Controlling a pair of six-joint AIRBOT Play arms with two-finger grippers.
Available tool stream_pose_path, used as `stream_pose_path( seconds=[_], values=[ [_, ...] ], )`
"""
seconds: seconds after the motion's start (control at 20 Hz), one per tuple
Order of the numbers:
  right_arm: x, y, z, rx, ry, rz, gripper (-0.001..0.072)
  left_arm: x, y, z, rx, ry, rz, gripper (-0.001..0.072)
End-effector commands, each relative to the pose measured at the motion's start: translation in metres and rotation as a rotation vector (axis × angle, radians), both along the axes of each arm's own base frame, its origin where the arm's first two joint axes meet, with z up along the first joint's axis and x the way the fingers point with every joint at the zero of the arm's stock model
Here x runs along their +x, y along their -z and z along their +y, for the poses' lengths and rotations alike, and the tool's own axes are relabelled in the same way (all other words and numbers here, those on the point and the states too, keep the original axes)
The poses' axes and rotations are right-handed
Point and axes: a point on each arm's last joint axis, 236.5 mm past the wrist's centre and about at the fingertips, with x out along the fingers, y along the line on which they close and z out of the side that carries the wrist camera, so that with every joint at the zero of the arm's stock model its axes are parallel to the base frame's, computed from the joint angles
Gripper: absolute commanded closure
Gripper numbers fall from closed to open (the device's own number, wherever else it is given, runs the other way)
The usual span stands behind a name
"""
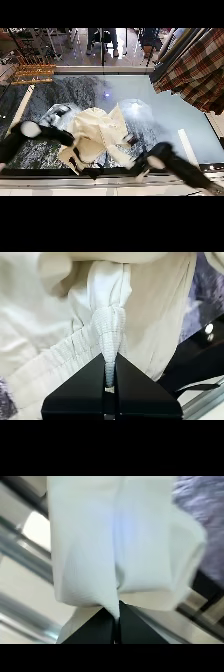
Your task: Fold the clothes and pants, and hang the long-sleeved shirts on hangers.
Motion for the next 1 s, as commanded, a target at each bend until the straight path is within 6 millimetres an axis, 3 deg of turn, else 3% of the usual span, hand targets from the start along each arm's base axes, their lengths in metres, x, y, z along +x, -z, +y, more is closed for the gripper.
stream_pose_path(
  seconds=[0.0, 0.1, 0.2, 0.25, 0.35, 0.45, 0.5, 0.55, 0.6, 0.7, 0.75, 0.85, 0.95],
  values=[
    [0.071, -0.147, -0.126, -0.126, 0.299, -0.480, 0.0687, 0.022, -0.129, 0.036, -0.197, -0.068, -0.197, 0.0689],
    [0.071, -0.256, -0.180, -0.043, 0.470, -0.808, 0.0687, 0.031, -0.236, 0.064, -0.328, -0.133, -0.397, 0.0688],
    [0.044, -0.358, -0.200, 0.051, 0.513, -1.121, 0.0688, 0.013, -0.356, 0.087, -0.493, -0.176, -0.653, 0.0689],
    [0.026, -0.400, -0.204, 0.072, 0.500, -1.251, 0.0688, -0.004, -0.403, 0.094, -0.574, -0.191, -0.752, 0.0688],
    [-0.011, -0.459, -0.209, 0.084, 0.489, -1.430, 0.0688, -0.051, -0.486, 0.103, -0.709, -0.169, -0.958, 0.0689],
    [-0.037, -0.492, -0.217, 0.063, 0.491, -1.524, 0.0688, -0.089, -0.533, 0.119, -0.767, -0.171, -1.122, 0.0690],
    [-0.042, -0.499, -0.219, 0.055, 0.494, -1.542, 0.0688, -0.097, -0.542, 0.138, -0.747, -0.226, -1.182, 0.0690],
    [-0.040, -0.495, -0.219, 0.054, 0.495, -1.520, 0.0688, -0.095, -0.536, 0.165, -0.682, -0.328, -1.196, 0.0690],
    [-0.030, -0.479, -0.218, 0.044, 0.496, -1.450, 0.0688, -0.086, -0.517, 0.201, -0.569, -0.473, -1.168, 0.0690],
    [0.007, -0.410, -0.209, 0.014, 0.496, -1.156, 0.0687, -0.069, -0.459, 0.276, -0.371, -0.771, -1.020, 0.0688],
    [0.031, -0.365, -0.200, 0.005, 0.479, -0.985, 0.0686, -0.062, -0.429, 0.296, -0.323, -0.841, -0.935, 0.0688],
    [0.082, -0.273, -0.170, 0.036, 0.416, -0.697, 0.0686, -0.036, -0.366, 0.302, -0.320, -0.832, -0.751, 0.0687],
    [0.128, -0.170, -0.144, 0.075, 0.386, -0.470, 0.0686, 0.000, -0.285, 0.290, -0.314, -0.744, -0.570, 0.0687]
  ],
)
